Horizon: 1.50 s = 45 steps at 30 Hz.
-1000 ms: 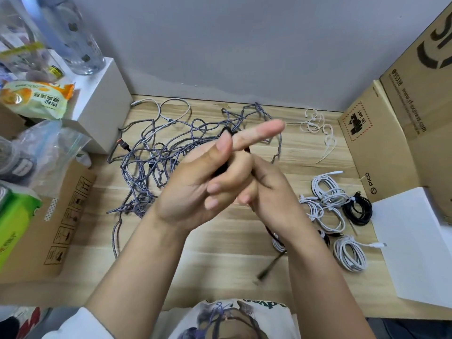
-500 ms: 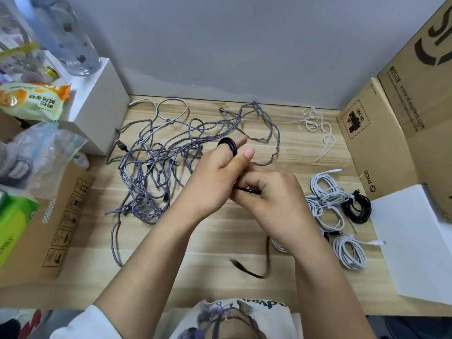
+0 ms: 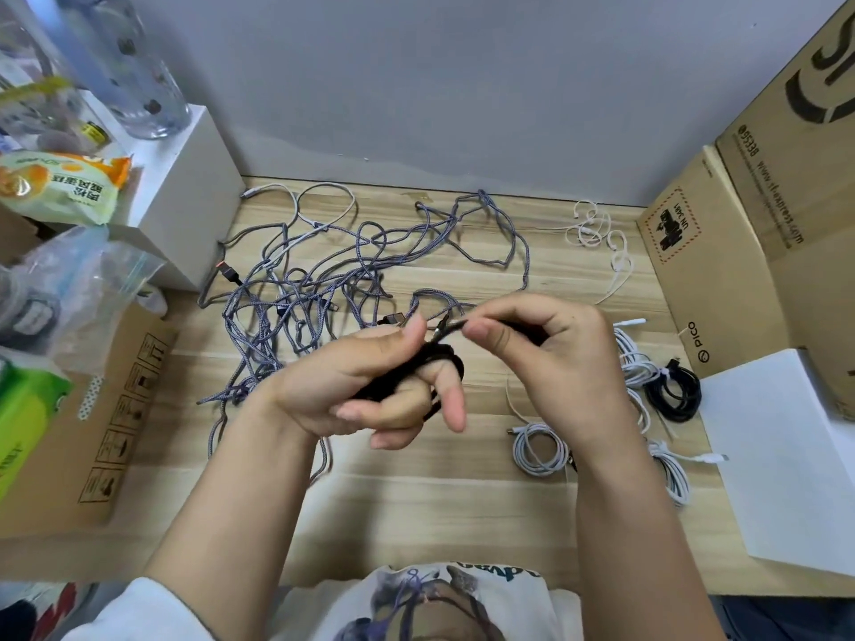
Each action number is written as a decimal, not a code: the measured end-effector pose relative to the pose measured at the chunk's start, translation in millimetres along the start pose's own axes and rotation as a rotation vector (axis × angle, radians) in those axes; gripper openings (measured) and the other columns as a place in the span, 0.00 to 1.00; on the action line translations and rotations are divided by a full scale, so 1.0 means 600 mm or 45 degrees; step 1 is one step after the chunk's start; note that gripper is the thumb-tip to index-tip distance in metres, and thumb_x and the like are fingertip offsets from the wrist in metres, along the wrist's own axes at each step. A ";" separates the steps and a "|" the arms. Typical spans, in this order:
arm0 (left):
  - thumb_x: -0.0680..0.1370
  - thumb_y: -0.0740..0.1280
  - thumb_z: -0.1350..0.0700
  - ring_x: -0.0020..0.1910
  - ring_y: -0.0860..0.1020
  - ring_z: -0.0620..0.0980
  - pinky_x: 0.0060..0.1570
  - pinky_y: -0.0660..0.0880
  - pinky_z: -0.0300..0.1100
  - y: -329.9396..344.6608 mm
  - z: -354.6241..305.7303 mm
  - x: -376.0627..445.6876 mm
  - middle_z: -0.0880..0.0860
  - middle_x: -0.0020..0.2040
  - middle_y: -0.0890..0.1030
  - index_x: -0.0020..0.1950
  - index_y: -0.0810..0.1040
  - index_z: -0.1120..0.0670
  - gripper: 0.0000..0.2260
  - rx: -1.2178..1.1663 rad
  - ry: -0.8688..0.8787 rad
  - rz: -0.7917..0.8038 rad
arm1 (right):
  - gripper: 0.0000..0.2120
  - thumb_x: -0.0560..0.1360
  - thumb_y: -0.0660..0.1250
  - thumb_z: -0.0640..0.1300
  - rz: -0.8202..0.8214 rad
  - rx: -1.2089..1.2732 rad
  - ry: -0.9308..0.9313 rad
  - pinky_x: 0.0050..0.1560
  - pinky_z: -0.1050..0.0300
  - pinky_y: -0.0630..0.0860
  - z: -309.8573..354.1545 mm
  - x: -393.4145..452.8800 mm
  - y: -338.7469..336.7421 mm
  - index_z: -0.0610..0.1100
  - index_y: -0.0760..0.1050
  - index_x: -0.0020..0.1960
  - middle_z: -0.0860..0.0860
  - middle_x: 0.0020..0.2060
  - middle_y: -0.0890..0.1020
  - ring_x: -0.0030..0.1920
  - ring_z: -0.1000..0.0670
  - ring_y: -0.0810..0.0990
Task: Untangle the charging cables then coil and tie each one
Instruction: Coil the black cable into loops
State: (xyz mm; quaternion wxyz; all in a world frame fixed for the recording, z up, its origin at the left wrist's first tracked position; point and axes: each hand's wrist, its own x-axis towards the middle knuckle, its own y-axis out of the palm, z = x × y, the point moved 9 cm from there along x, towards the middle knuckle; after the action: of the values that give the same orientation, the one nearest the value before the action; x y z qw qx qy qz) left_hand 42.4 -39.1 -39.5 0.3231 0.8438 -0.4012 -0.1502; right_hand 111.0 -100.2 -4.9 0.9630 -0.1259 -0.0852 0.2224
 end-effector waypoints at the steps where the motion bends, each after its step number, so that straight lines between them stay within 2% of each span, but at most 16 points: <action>1: 0.81 0.54 0.45 0.18 0.55 0.45 0.29 0.67 0.34 0.014 -0.013 -0.002 0.49 0.18 0.58 0.52 0.79 0.63 0.23 -0.084 0.105 0.109 | 0.04 0.69 0.69 0.47 0.016 -0.001 -0.002 0.39 0.62 0.73 -0.001 0.002 0.006 0.56 0.80 0.37 0.56 0.33 0.83 0.36 0.57 0.79; 4: 0.83 0.53 0.54 0.20 0.55 0.45 0.33 0.67 0.37 0.028 -0.059 -0.002 0.49 0.20 0.58 0.59 0.72 0.68 0.18 -0.326 0.400 0.155 | 0.08 0.73 0.63 0.49 0.090 -0.060 0.010 0.37 0.61 0.69 -0.010 0.005 0.025 0.54 0.79 0.38 0.58 0.29 0.79 0.32 0.60 0.74; 6: 0.83 0.54 0.58 0.20 0.58 0.45 0.38 0.69 0.39 0.005 -0.088 -0.007 0.50 0.22 0.62 0.66 0.66 0.72 0.19 -0.380 0.549 -0.045 | 0.11 0.75 0.60 0.50 0.140 -0.140 0.035 0.35 0.63 0.65 -0.019 0.003 0.039 0.49 0.79 0.38 0.59 0.25 0.73 0.30 0.60 0.70; 8: 0.82 0.56 0.59 0.22 0.64 0.45 0.42 0.74 0.40 -0.011 -0.103 -0.012 0.53 0.25 0.69 0.69 0.59 0.73 0.21 -0.318 0.651 -0.255 | 0.16 0.75 0.58 0.55 0.190 -0.245 0.086 0.33 0.54 0.65 -0.027 -0.003 0.055 0.45 0.76 0.37 0.50 0.26 0.70 0.29 0.56 0.66; 11: 0.79 0.56 0.55 0.21 0.70 0.42 0.41 0.77 0.37 -0.043 -0.096 -0.011 0.50 0.27 0.74 0.68 0.63 0.68 0.22 -0.062 0.671 -0.724 | 0.10 0.75 0.58 0.58 0.263 -0.485 0.134 0.38 0.48 0.70 -0.032 -0.007 0.068 0.53 0.72 0.43 0.49 0.29 0.72 0.35 0.44 0.73; 13: 0.77 0.58 0.53 0.23 0.74 0.42 0.39 0.77 0.37 -0.057 -0.089 -0.019 0.48 0.28 0.77 0.62 0.69 0.61 0.17 0.169 0.661 -0.972 | 0.09 0.78 0.60 0.53 0.336 -0.658 0.138 0.39 0.48 0.71 -0.031 -0.011 0.073 0.49 0.72 0.44 0.50 0.29 0.71 0.37 0.42 0.73; 17: 0.75 0.58 0.50 0.40 0.83 0.48 0.49 0.76 0.38 -0.083 -0.076 -0.023 0.53 0.40 0.85 0.63 0.66 0.57 0.19 0.368 0.499 -1.121 | 0.14 0.78 0.60 0.53 0.426 -0.786 0.099 0.39 0.49 0.71 -0.028 -0.026 0.085 0.45 0.73 0.39 0.51 0.26 0.67 0.37 0.43 0.72; 21: 0.81 0.57 0.56 0.42 0.81 0.34 0.41 0.71 0.23 -0.075 -0.041 -0.018 0.48 0.39 0.85 0.66 0.67 0.67 0.18 0.543 0.199 -1.006 | 0.08 0.74 0.67 0.54 0.375 -0.732 0.067 0.42 0.52 0.72 -0.014 -0.025 0.076 0.52 0.81 0.42 0.56 0.34 0.79 0.42 0.48 0.77; 23: 0.80 0.58 0.57 0.34 0.77 0.35 0.33 0.69 0.23 -0.071 -0.040 -0.024 0.46 0.34 0.81 0.49 0.78 0.58 0.10 0.622 0.128 -1.064 | 0.06 0.68 0.72 0.55 0.267 -0.578 0.092 0.43 0.50 0.75 -0.011 -0.021 0.060 0.54 0.82 0.42 0.58 0.35 0.83 0.40 0.51 0.81; 26: 0.80 0.56 0.53 0.24 0.72 0.46 0.26 0.66 0.29 -0.062 -0.041 -0.015 0.51 0.24 0.76 0.23 0.73 0.53 0.25 0.772 -0.018 -1.048 | 0.07 0.64 0.74 0.53 0.234 -0.385 0.129 0.37 0.50 0.75 -0.016 -0.020 0.052 0.50 0.80 0.37 0.54 0.28 0.82 0.33 0.50 0.80; 29: 0.79 0.50 0.43 0.16 0.64 0.45 0.20 0.61 0.30 -0.055 -0.025 -0.010 0.54 0.17 0.69 0.22 0.69 0.57 0.29 0.771 -0.154 -0.929 | 0.12 0.62 0.79 0.45 0.180 -0.214 0.110 0.31 0.62 0.67 -0.009 -0.021 0.045 0.44 0.76 0.33 0.54 0.23 0.79 0.26 0.57 0.71; 32: 0.78 0.49 0.40 0.18 0.63 0.45 0.25 0.68 0.35 -0.052 -0.016 -0.006 0.49 0.15 0.64 0.21 0.66 0.51 0.28 0.727 -0.166 -0.818 | 0.22 0.55 0.82 0.44 0.082 -0.019 0.083 0.27 0.65 0.65 -0.009 -0.016 0.033 0.44 0.68 0.34 0.49 0.24 0.71 0.26 0.56 0.66; 37: 0.75 0.60 0.35 0.18 0.56 0.46 0.26 0.69 0.37 -0.030 -0.012 -0.001 0.45 0.17 0.60 0.31 0.79 0.53 0.25 0.533 -0.133 -0.543 | 0.27 0.55 0.69 0.75 0.226 0.176 0.098 0.37 0.45 0.73 -0.035 -0.009 0.057 0.57 0.70 0.43 0.39 0.36 0.74 0.33 0.43 0.76; 39: 0.73 0.61 0.34 0.18 0.55 0.44 0.27 0.69 0.37 -0.011 -0.010 0.005 0.43 0.18 0.61 0.29 0.76 0.51 0.23 0.409 -0.108 -0.386 | 0.31 0.58 0.55 0.81 0.342 0.157 0.084 0.38 0.52 0.72 -0.037 -0.010 0.073 0.56 0.71 0.42 0.46 0.34 0.76 0.37 0.48 0.76; 42: 0.76 0.61 0.38 0.18 0.55 0.43 0.28 0.70 0.36 0.015 -0.014 0.013 0.41 0.19 0.62 0.31 0.75 0.49 0.19 0.243 -0.042 -0.169 | 0.34 0.62 0.48 0.80 0.421 0.261 0.092 0.36 0.68 0.66 -0.021 -0.014 0.086 0.49 0.71 0.35 0.55 0.27 0.75 0.32 0.55 0.75; 45: 0.78 0.60 0.42 0.18 0.54 0.45 0.30 0.71 0.35 0.026 -0.022 0.022 0.43 0.20 0.59 0.33 0.75 0.50 0.18 0.160 0.023 -0.058 | 0.25 0.67 0.58 0.69 0.539 0.667 0.128 0.30 0.61 0.76 0.009 -0.026 0.094 0.49 0.76 0.29 0.54 0.23 0.79 0.28 0.51 0.80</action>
State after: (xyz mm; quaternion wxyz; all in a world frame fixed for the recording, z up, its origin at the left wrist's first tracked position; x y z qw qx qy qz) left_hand 48.5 -51.2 -19.3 0.2697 0.8727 -0.3875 -0.1243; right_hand 73.2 -56.8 -17.5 0.8981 0.1000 0.0505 0.4252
